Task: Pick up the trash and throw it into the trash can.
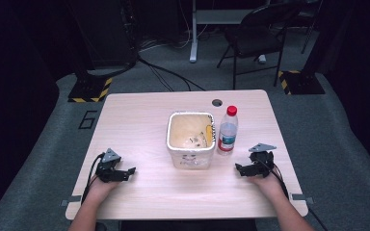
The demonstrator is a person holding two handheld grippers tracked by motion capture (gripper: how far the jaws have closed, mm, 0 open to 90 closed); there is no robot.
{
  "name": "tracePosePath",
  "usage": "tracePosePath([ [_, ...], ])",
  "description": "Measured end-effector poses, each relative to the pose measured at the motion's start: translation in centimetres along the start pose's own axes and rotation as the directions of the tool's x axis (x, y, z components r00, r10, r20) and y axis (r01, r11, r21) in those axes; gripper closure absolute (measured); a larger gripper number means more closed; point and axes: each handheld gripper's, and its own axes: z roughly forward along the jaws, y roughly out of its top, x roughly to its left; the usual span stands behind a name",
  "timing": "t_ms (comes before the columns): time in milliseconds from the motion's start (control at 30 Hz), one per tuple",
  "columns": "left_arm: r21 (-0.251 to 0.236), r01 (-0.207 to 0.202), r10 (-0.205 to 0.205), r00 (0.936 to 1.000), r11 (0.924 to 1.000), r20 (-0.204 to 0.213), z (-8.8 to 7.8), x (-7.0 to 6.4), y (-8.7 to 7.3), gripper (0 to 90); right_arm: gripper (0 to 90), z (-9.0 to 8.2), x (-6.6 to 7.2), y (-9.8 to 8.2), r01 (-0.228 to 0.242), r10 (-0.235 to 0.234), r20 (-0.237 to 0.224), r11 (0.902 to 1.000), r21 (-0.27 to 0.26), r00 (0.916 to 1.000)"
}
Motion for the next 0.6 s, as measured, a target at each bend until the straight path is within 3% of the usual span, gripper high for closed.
tracePosePath([
  [233, 0.0, 0.0, 0.0, 1.0, 1.0, 0.0, 0.0, 0.0, 0.0, 14.6, 1.2, -0.1, 0.1, -0.11, -0.005, 0.005, 0.005, 1.0, -0.007, 1.0],
  [600, 0.0, 0.0, 0.0, 1.0, 1.0, 0.0, 0.0, 0.0, 0.0, 14.6, 17.3, -0.63, 0.02, 0.01, -0.002, 0.002, 0.007, 0.9999, -0.012, 1.0],
])
